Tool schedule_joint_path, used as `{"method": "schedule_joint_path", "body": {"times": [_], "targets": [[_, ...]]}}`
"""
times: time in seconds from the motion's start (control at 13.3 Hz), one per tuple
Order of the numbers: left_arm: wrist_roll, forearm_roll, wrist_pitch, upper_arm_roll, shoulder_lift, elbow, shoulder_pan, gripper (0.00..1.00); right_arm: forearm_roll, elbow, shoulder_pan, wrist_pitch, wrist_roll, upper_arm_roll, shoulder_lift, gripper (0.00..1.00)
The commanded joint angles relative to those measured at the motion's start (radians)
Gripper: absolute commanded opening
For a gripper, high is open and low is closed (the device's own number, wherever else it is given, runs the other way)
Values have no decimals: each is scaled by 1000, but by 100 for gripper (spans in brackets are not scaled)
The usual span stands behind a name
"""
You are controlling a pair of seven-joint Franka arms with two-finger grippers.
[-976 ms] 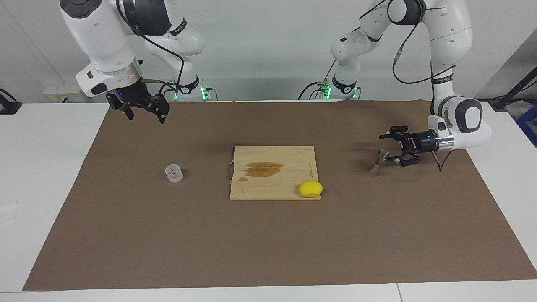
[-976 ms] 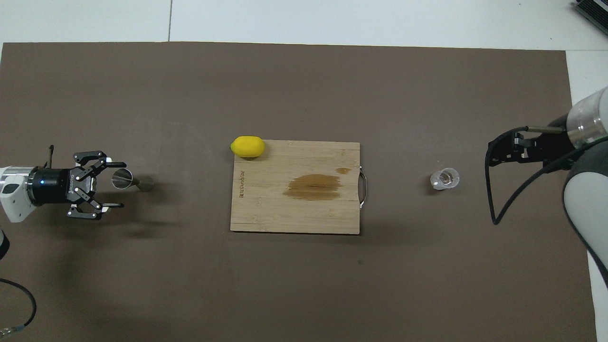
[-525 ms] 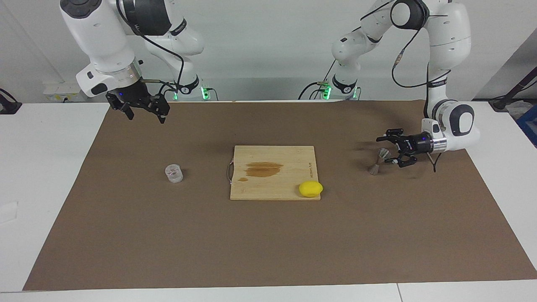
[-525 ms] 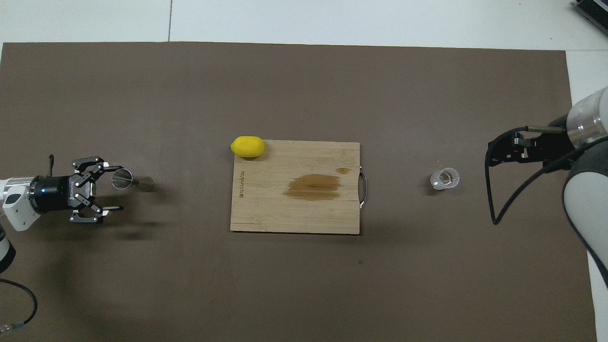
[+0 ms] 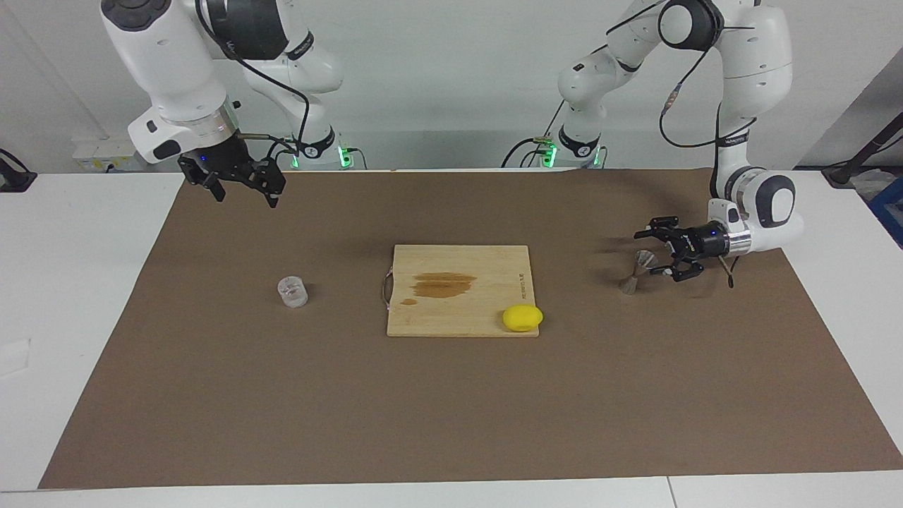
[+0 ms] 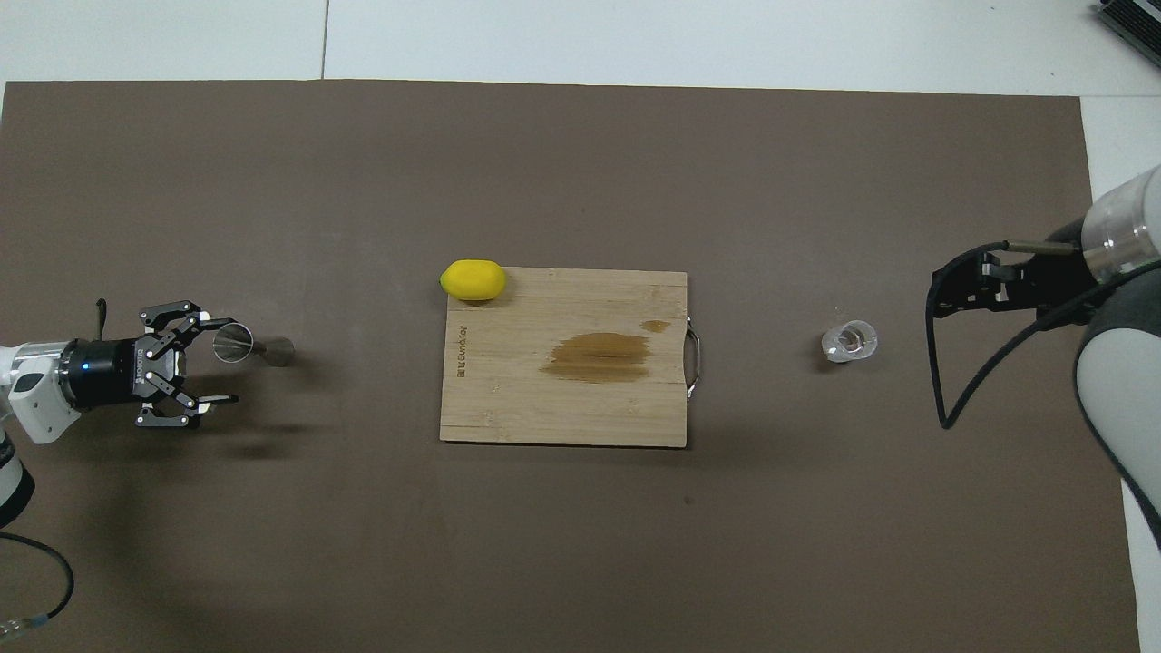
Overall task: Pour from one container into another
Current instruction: 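Close the left gripper around the small metal cup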
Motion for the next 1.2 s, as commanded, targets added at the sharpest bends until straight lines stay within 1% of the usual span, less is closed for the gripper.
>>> {"method": "schedule_joint_path", "body": {"times": [0.0, 0.15, 0.3, 0.6, 0.68, 0.83, 0.98, 1.05, 1.13], "targets": [[24, -37, 20, -3, -8, -36, 17, 100, 20, -24, -12, 4, -28, 0, -21, 99], [24, -40, 36, -5, -10, -36, 17, 100, 20, -24, -12, 12, -26, 0, -21, 99], [24, -75, 39, -3, -11, -49, 6, 100, 20, -24, -12, 13, -22, -1, -21, 99], [24, -106, 51, -5, -11, -52, 4, 100, 20, -24, -12, 18, -16, -1, -21, 99], [24, -106, 53, -5, -11, -52, 1, 96, 20, -24, -12, 17, -16, -1, -21, 99], [24, -116, 62, -5, -11, -52, -3, 94, 20, -24, -12, 16, -16, -1, -21, 99], [24, -129, 62, -5, -10, -52, -5, 85, 20, -24, -12, 16, -14, -1, -21, 99], [24, -133, 62, -5, -10, -52, -5, 78, 20, -24, -12, 16, -14, -1, -21, 99], [24, -138, 62, -5, -10, -50, -12, 75, 20, -24, -12, 16, -14, -1, -21, 99]]}}
